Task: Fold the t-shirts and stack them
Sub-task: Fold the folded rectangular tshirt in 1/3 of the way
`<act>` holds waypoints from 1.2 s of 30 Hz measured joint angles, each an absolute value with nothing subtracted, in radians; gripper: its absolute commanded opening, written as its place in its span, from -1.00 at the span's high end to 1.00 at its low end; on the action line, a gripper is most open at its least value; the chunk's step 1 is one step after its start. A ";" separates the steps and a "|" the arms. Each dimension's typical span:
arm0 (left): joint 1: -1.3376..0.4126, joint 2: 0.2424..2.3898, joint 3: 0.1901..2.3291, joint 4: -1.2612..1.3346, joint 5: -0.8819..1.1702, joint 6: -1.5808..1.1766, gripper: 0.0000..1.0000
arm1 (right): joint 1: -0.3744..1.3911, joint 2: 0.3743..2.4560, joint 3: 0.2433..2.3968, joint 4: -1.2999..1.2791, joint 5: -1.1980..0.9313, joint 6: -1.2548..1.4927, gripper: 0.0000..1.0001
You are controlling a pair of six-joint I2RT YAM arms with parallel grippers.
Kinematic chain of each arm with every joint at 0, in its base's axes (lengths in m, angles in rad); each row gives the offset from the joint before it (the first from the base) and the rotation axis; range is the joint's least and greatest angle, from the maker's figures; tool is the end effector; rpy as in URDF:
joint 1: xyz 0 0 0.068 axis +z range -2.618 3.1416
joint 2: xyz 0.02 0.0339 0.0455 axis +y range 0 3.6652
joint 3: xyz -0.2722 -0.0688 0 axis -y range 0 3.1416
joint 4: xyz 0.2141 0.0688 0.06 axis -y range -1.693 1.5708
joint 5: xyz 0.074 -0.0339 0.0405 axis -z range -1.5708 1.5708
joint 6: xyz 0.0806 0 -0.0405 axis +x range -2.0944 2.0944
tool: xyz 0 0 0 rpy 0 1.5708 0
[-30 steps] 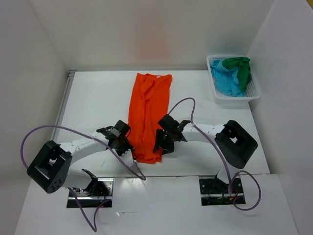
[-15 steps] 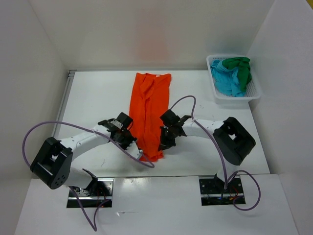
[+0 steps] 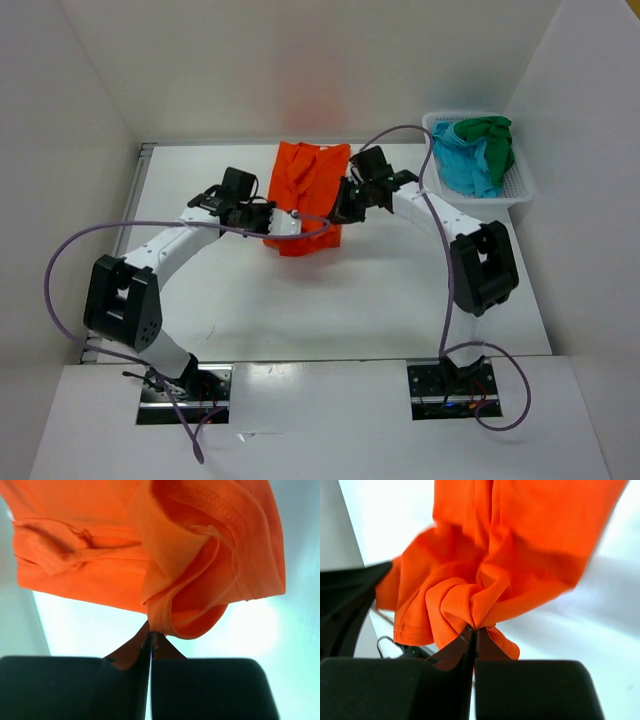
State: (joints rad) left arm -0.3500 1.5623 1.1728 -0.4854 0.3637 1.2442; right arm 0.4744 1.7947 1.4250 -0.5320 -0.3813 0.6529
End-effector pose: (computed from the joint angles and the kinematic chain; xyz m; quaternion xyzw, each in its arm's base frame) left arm 0.3042 -0.1416 0.2453 0.7045 0.6020 -0.0083 0.3759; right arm 0.3368 0.2067 0.2408 0.0207 0.9293 0.3235 0.1769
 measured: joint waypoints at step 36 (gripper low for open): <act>-0.182 2.304 1.971 -0.437 0.308 0.767 -0.54 | 0.230 2.605 2.627 -0.889 -0.373 0.469 -0.30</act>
